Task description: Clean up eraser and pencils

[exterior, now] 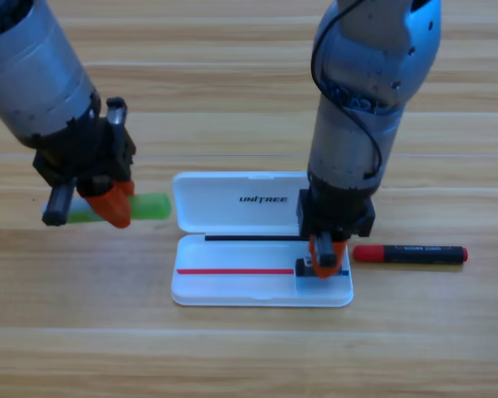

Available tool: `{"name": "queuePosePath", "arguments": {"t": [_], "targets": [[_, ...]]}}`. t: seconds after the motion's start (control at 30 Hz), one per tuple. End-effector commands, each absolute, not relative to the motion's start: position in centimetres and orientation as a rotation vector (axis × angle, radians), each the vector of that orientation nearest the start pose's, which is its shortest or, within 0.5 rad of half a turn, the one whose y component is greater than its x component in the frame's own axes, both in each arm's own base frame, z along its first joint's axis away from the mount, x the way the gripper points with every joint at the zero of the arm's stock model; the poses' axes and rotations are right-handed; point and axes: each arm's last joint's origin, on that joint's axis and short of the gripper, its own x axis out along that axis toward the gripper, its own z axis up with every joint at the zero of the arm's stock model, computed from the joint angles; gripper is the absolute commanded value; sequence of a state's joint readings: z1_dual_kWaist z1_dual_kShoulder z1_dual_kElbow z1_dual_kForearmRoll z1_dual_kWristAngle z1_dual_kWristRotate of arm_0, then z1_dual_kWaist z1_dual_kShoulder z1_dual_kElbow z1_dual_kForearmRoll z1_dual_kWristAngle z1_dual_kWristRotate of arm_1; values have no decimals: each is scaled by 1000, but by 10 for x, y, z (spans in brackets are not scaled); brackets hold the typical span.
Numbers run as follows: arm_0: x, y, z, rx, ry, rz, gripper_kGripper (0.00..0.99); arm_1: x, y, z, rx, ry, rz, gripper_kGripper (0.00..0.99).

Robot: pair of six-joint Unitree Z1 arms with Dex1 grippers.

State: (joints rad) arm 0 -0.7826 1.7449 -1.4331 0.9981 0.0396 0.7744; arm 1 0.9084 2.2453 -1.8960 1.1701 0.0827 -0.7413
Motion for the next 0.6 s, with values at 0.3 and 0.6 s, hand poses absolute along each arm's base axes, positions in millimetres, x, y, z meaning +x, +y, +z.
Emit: {"name": "queuePosePath", "arguments": {"t": [0.3, 0.6], "targets": [[219, -243, 295, 1204, 1031, -1177, 0, 279, 370, 192, -1233, 1227, 1284, 0], [217, -241, 294, 1204, 1043, -1177, 0, 279, 365, 194, -1231, 1233, 1278, 0]]}}
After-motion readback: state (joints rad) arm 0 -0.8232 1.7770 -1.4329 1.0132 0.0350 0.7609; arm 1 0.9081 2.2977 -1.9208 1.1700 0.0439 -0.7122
